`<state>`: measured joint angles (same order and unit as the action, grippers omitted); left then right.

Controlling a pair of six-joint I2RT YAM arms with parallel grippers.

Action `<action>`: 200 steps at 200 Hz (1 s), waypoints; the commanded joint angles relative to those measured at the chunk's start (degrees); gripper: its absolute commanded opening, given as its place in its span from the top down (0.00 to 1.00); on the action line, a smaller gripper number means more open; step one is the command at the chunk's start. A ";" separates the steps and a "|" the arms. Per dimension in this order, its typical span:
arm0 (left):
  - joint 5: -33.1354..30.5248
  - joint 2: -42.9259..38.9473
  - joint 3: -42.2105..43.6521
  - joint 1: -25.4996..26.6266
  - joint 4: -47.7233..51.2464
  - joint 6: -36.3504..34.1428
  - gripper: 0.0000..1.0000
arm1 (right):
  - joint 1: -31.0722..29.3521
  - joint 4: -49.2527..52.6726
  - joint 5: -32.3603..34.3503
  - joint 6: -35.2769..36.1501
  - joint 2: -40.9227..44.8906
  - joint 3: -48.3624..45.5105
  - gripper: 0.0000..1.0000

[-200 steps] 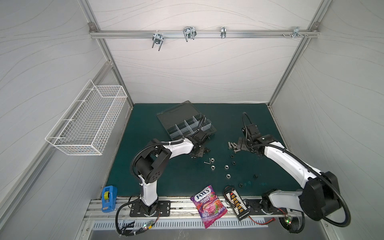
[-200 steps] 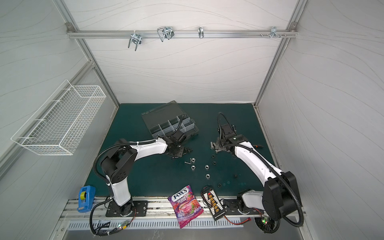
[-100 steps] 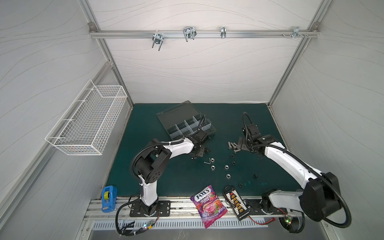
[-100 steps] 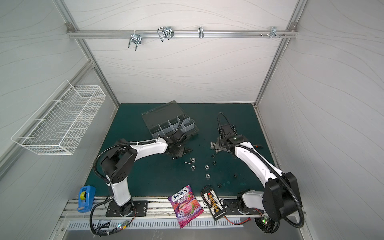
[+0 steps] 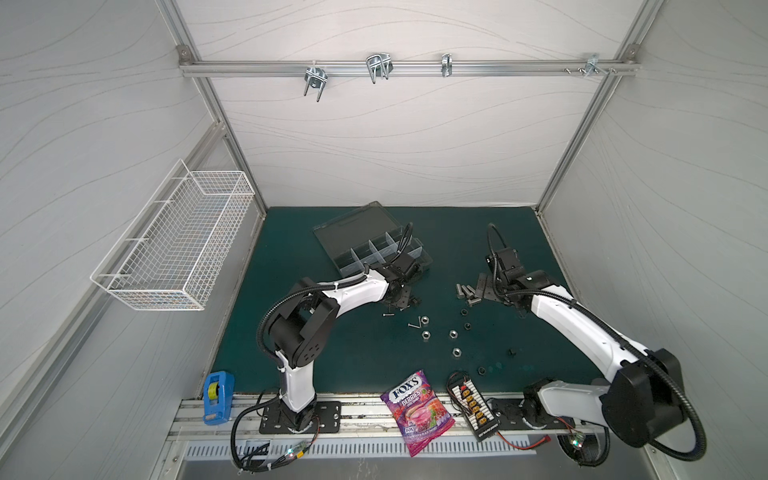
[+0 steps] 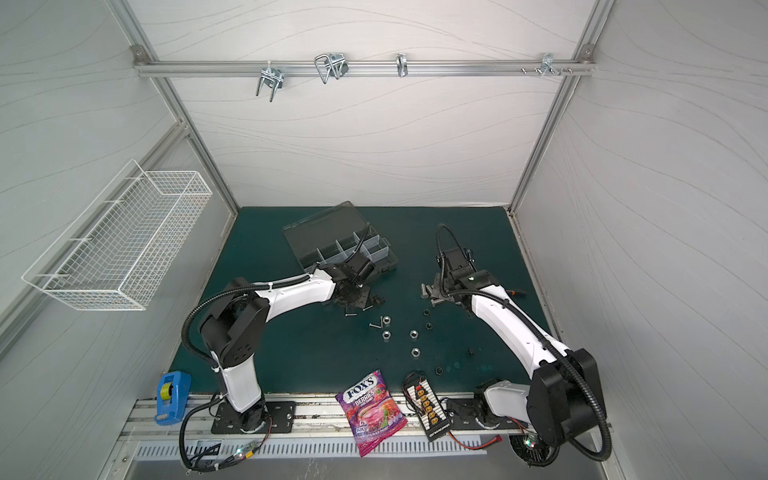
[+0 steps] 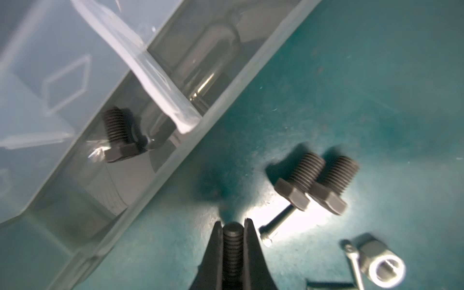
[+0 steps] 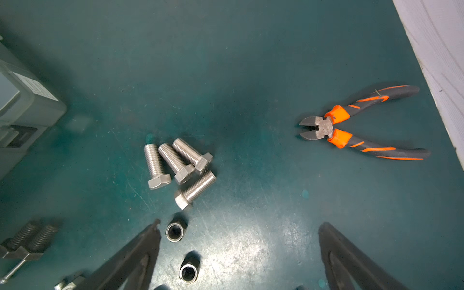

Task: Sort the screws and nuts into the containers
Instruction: 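Lift the black bolt with the left gripper over a box compartment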

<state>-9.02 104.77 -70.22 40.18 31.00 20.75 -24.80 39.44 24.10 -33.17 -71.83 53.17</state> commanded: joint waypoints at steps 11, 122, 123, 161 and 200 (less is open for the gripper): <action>-1.60 -5.37 -4.17 -0.98 2.32 -1.13 1.00 | -0.25 0.55 1.01 -0.52 1.99 -1.00 0.01; 2.18 -2.95 -7.24 -10.80 -2.03 -21.43 1.00 | -0.25 0.73 0.60 -0.14 3.19 -0.74 0.01; 2.17 -2.89 -7.32 -10.90 -2.06 -21.57 1.00 | -0.25 0.77 0.60 -0.14 3.19 -0.72 0.01; 2.91 0.44 -8.62 -11.87 -2.64 -24.29 1.00 | -0.26 1.05 0.60 -0.16 3.58 -0.34 0.01; 4.17 2.79 -9.84 -11.97 -2.26 -25.11 0.96 | -0.26 1.34 0.60 0.12 3.37 0.31 0.01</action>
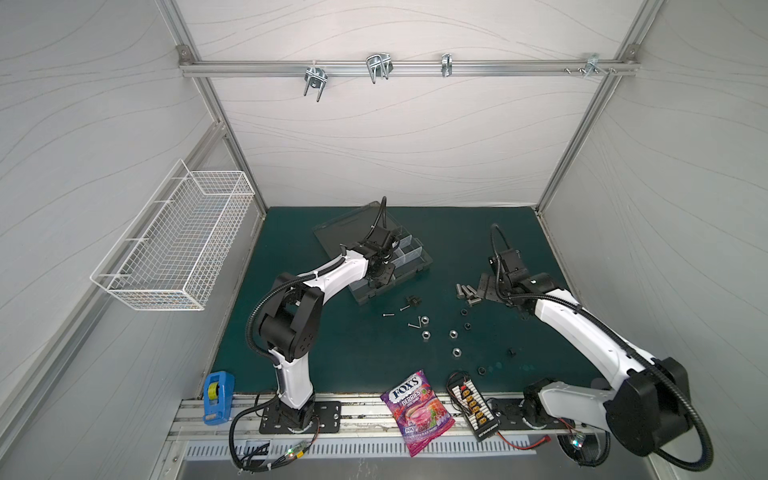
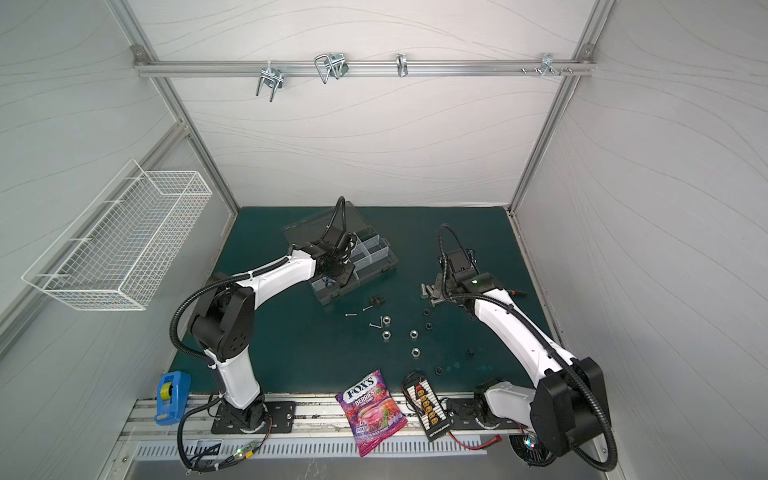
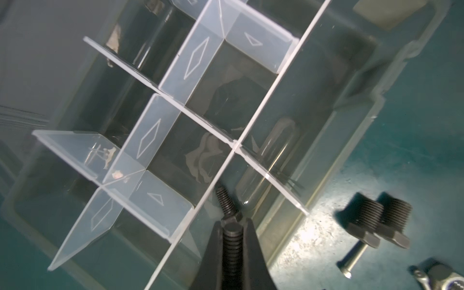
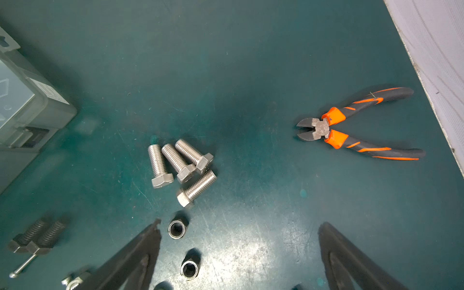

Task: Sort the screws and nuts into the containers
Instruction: 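Lift the black bolt with the left gripper over a box compartment, then release the black bolt into the compartment and raise the left gripper, then lower the left gripper onto another black bolt beside the box and close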

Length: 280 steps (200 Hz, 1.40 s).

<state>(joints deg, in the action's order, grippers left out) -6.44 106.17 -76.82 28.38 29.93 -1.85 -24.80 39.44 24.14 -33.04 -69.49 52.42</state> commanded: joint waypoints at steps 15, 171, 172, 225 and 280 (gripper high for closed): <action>1.17 2.16 -3.33 -0.18 -1.09 -2.70 0.88 | -0.25 1.43 0.51 0.08 1.03 1.33 0.01; 4.51 -6.73 -0.47 7.13 0.32 2.43 0.50 | -0.25 2.82 1.24 -1.48 0.65 1.45 0.01; 4.46 -6.75 -0.41 7.39 0.35 2.49 0.50 | -0.25 2.83 1.25 -1.45 0.62 1.45 0.01; 4.87 -3.28 1.05 12.84 -0.49 2.91 0.51 | -0.25 3.62 1.04 -1.89 1.24 0.97 0.01; 4.66 -1.51 4.05 13.16 -2.50 2.54 0.49 | -0.30 4.06 1.41 -2.09 3.22 0.44 0.01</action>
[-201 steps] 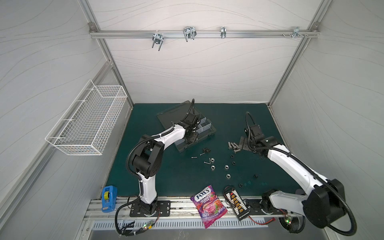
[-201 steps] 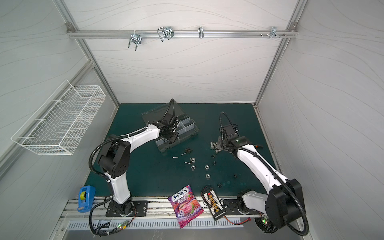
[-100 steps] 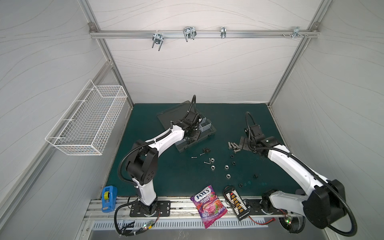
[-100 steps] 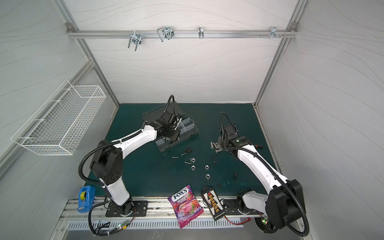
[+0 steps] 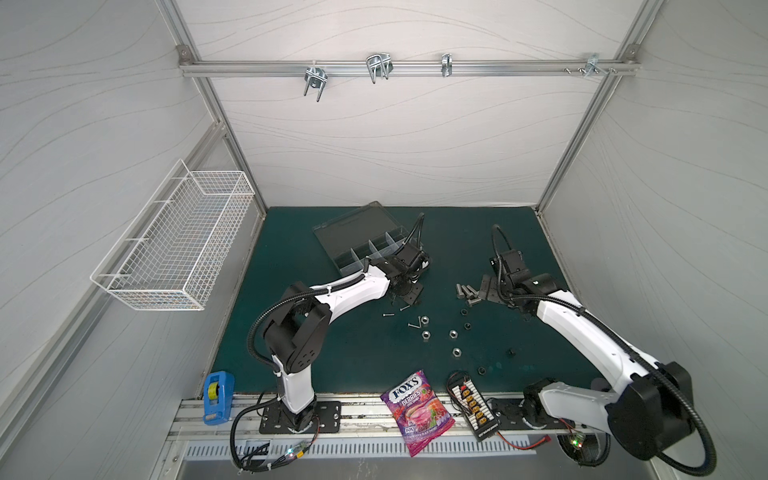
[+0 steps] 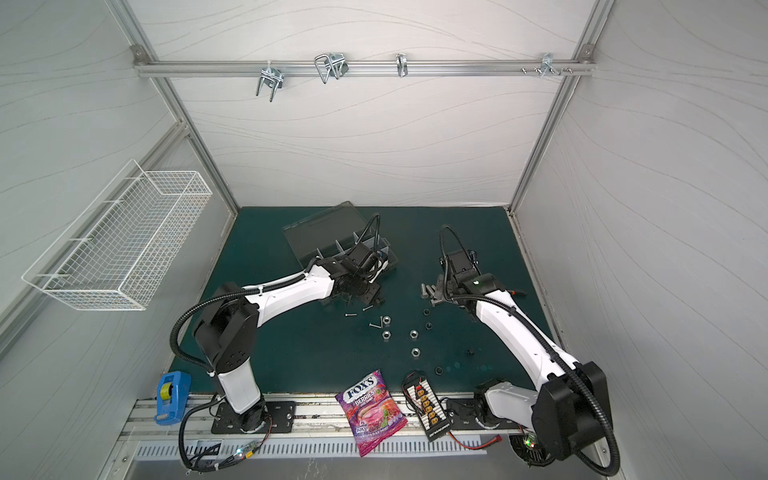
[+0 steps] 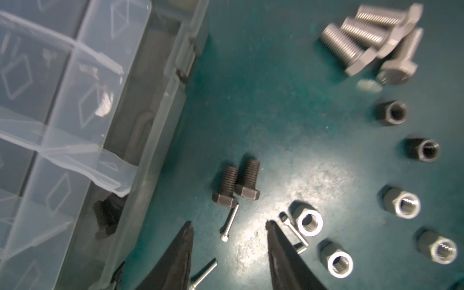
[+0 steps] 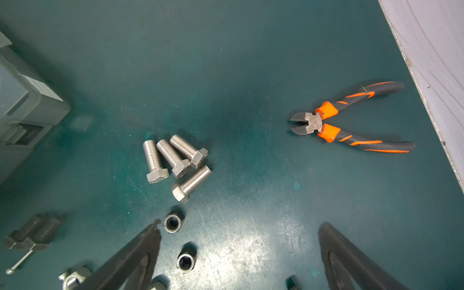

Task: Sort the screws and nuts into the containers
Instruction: 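Lower the left gripper onto another black bolt beside the box and close, then carry the black bolt with the left gripper into the box compartment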

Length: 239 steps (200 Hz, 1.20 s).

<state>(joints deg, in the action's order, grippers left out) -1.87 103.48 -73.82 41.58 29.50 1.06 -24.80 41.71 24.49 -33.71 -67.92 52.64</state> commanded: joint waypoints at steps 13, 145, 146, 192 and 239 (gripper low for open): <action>0.11 1.87 1.73 -0.03 -2.93 -0.10 0.49 | -0.25 1.64 0.97 -1.53 1.66 0.18 0.01; -1.56 8.38 1.50 -0.90 -5.71 0.75 0.54 | -0.26 1.57 1.43 -1.84 1.10 0.20 0.01; -1.56 8.39 1.54 -0.90 -5.74 0.77 0.54 | -0.25 1.55 1.43 -1.82 1.11 0.15 0.01; -1.03 10.07 0.09 -1.24 -5.81 0.68 0.54 | -0.25 1.27 1.12 -1.80 0.87 0.31 0.01; -0.20 11.35 -1.24 -1.68 -5.92 0.83 0.54 | -0.25 1.00 1.07 -1.80 0.51 0.27 0.01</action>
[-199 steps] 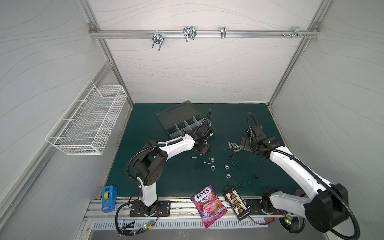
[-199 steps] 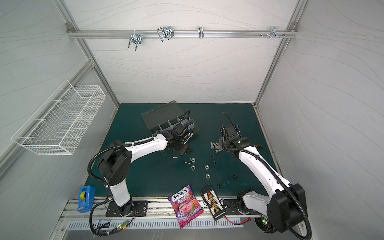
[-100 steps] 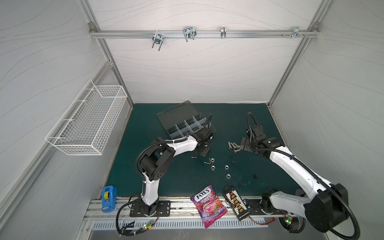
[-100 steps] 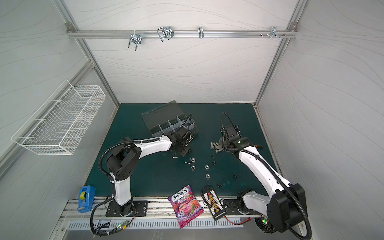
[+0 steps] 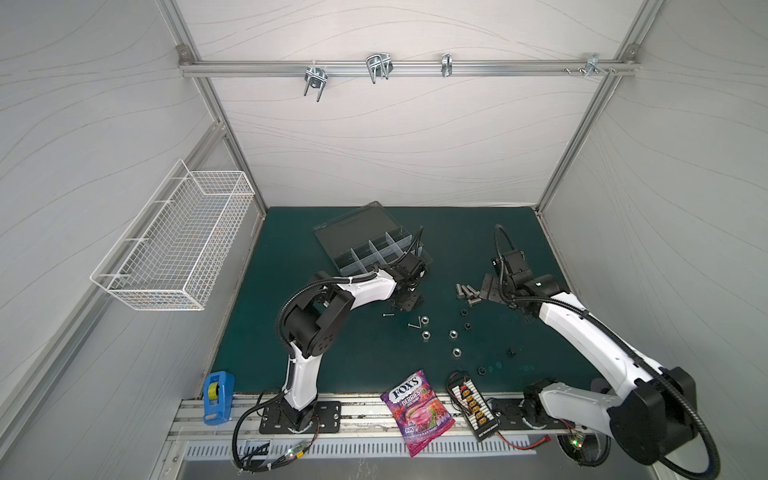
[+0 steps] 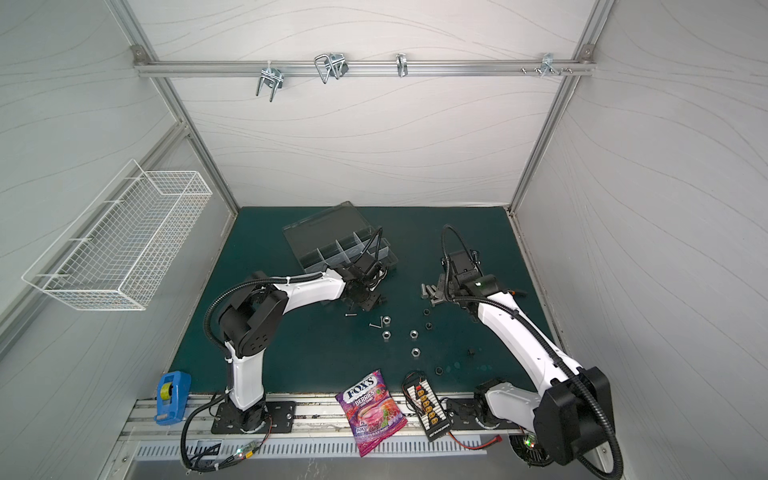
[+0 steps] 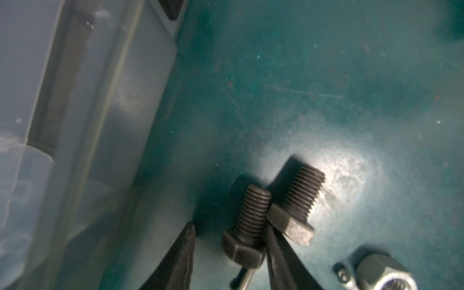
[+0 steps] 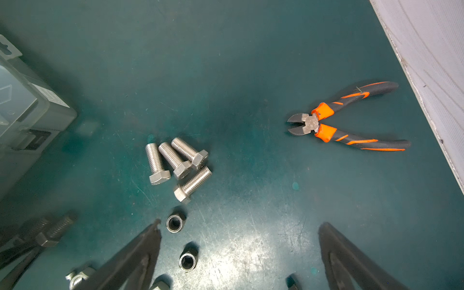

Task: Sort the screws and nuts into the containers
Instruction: 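Carry the black bolt with the left gripper into the box compartment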

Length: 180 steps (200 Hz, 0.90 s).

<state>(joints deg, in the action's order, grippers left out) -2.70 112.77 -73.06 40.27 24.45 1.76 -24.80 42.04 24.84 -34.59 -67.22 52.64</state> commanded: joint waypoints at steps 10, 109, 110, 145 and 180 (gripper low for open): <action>0.93 2.33 -2.34 -0.37 -0.74 0.10 0.56 | -0.27 0.63 0.74 -0.99 -0.36 0.31 0.01; 2.30 1.14 -1.23 -0.37 0.74 1.35 0.77 | -0.25 0.51 0.79 -0.69 -0.98 1.04 0.01; 2.24 1.14 -1.22 -0.37 0.72 1.33 0.77 | -0.25 0.50 0.80 -0.72 -0.94 1.05 0.01; 1.64 -0.20 -2.24 -0.40 1.66 1.61 0.83 | -0.25 0.58 0.69 -0.48 -1.07 1.40 0.01; 0.66 -4.81 -2.62 -0.37 2.06 2.20 0.86 | -0.25 0.67 0.78 -0.50 -0.55 1.10 0.01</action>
<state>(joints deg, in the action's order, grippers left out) -1.37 112.84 -74.15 40.05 25.50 3.49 -24.80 42.02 24.84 -34.63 -67.85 52.64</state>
